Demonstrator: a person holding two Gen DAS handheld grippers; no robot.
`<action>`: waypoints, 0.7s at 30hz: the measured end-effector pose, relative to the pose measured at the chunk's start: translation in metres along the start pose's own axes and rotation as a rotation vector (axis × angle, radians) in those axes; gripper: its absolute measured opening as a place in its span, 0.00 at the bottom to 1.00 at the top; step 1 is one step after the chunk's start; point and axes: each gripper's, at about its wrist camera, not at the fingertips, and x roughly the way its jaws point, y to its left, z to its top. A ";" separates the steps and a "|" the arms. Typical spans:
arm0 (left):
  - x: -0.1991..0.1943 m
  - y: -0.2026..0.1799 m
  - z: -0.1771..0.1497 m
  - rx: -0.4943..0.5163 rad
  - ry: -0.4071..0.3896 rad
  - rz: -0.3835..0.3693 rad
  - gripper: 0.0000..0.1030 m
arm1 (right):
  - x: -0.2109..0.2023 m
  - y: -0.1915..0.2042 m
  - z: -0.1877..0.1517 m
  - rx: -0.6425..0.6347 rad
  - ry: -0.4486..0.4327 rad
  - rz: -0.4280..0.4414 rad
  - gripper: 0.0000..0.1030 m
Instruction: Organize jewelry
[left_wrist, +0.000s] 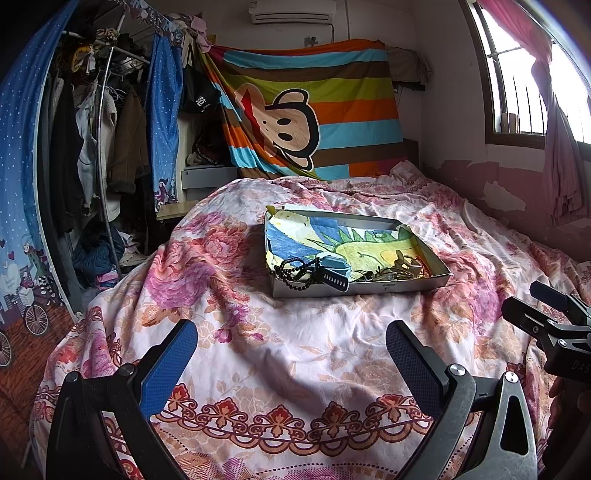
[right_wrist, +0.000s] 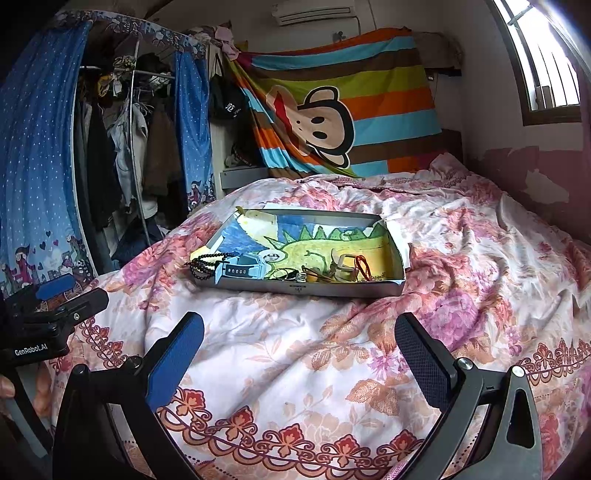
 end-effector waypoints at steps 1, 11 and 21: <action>0.000 0.000 0.000 0.000 0.000 0.000 1.00 | 0.000 0.000 0.000 0.000 0.000 0.000 0.99; 0.000 0.000 0.000 0.001 0.001 0.000 1.00 | 0.000 0.000 0.001 0.000 0.001 0.000 0.99; 0.000 0.000 0.000 0.003 0.001 0.000 1.00 | 0.000 0.000 0.002 0.000 0.002 0.000 0.99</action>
